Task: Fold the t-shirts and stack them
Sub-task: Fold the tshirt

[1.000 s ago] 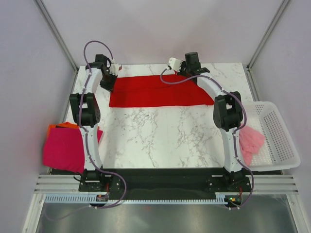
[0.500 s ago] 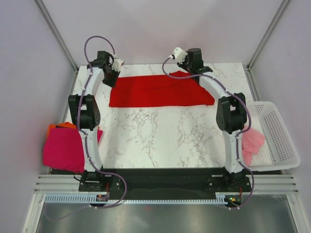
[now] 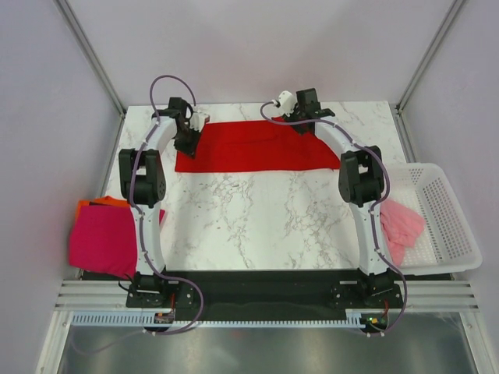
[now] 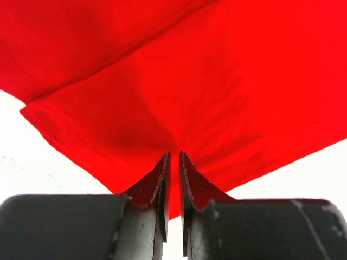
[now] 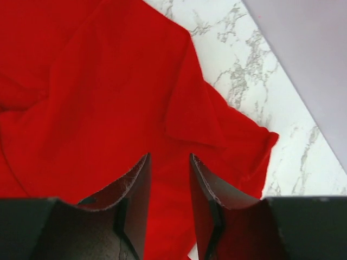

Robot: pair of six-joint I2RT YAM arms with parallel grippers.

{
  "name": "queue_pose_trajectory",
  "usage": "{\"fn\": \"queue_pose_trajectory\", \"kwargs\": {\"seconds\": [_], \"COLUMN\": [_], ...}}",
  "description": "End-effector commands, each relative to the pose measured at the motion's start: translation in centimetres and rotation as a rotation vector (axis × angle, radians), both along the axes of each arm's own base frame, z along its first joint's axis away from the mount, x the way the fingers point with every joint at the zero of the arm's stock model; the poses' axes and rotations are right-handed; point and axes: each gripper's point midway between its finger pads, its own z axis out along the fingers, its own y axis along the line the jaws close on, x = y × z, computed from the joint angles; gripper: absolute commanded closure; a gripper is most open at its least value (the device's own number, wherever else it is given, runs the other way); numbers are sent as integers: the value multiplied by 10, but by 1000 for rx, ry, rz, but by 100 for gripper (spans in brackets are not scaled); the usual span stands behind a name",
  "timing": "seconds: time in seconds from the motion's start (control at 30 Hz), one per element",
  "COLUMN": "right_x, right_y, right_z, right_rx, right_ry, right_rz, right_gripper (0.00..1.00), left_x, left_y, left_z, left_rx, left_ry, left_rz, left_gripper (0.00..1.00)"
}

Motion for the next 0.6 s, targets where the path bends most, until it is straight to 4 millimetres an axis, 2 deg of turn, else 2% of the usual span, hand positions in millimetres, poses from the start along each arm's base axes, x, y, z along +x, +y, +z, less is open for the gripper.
{"fn": "queue_pose_trajectory", "kwargs": {"seconds": [0.0, 0.33, 0.57], "right_x": [10, 25, 33], "right_y": [7, 3, -2], "right_z": [12, -15, -26], "right_rx": [39, 17, 1], "right_ry": [-22, -14, -17], "right_rz": [3, -6, -9], "right_gripper": [59, 61, 64], "left_x": [-1, -3, -6], "left_y": [-1, 4, 8], "left_z": [-4, -6, -7], "left_rx": [-17, 8, 28], "left_ry": [9, 12, 19], "left_rz": [22, 27, 27], "left_gripper": [83, 83, 83]}}
